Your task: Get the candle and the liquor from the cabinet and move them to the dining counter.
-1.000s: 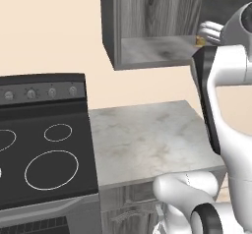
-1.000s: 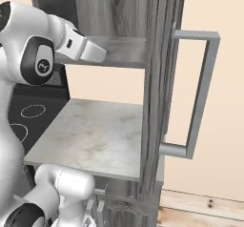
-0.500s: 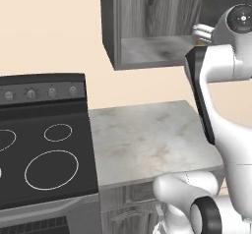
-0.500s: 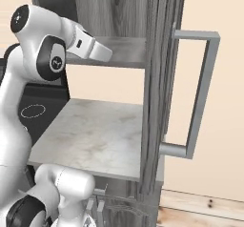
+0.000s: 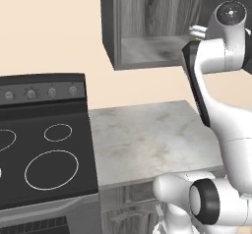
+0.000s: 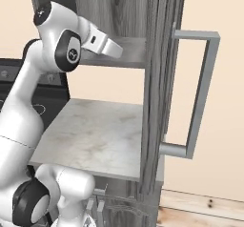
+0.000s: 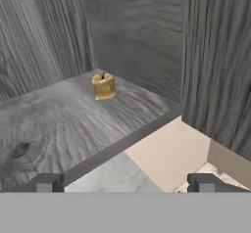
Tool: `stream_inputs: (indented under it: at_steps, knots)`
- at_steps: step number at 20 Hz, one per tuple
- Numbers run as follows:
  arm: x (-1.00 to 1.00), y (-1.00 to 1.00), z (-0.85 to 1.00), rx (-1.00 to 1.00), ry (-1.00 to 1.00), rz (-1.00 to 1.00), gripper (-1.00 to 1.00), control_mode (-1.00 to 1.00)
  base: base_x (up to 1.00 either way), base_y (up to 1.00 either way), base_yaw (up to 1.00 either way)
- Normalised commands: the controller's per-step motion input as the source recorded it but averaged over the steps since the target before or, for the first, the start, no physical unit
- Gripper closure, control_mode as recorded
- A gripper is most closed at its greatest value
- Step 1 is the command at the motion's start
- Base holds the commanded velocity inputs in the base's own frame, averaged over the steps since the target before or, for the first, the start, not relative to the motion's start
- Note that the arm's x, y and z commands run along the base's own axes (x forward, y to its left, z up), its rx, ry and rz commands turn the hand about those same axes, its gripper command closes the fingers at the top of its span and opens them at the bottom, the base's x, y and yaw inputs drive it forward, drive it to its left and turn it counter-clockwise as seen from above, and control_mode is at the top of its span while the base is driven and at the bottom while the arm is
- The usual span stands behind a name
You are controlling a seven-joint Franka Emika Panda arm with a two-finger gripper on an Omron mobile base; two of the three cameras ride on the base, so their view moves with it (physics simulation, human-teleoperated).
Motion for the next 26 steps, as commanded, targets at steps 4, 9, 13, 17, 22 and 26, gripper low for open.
stream_inputs:
  at_steps: [4, 9, 13, 17, 22, 26]
  knots:
    - [0.38, -0.15, 0.00, -0.01, 0.13, -0.03, -1.00, -1.00, 0.00, 0.00, 0.00]
    - [0.27, -0.08, -0.14, -0.02, 0.00, -0.01, -1.00, -1.00, 0.00, 0.00, 0.00]
    - [0.21, -0.06, -0.31, -0.04, -0.08, 0.00, -1.00, -1.00, 0.00, 0.00, 0.00]
    - [0.20, -0.13, -0.29, -0.06, -0.11, -0.01, -1.00, -1.00, 0.00, 0.00, 0.00]
    - [0.24, -0.09, -0.03, -0.08, -0.07, -0.01, -1.00, -1.00, 0.00, 0.00, 0.00]
    - [0.20, -0.18, 0.05, -0.09, 0.00, -0.01, -1.00, -1.00, 0.00, 0.00, 0.00]
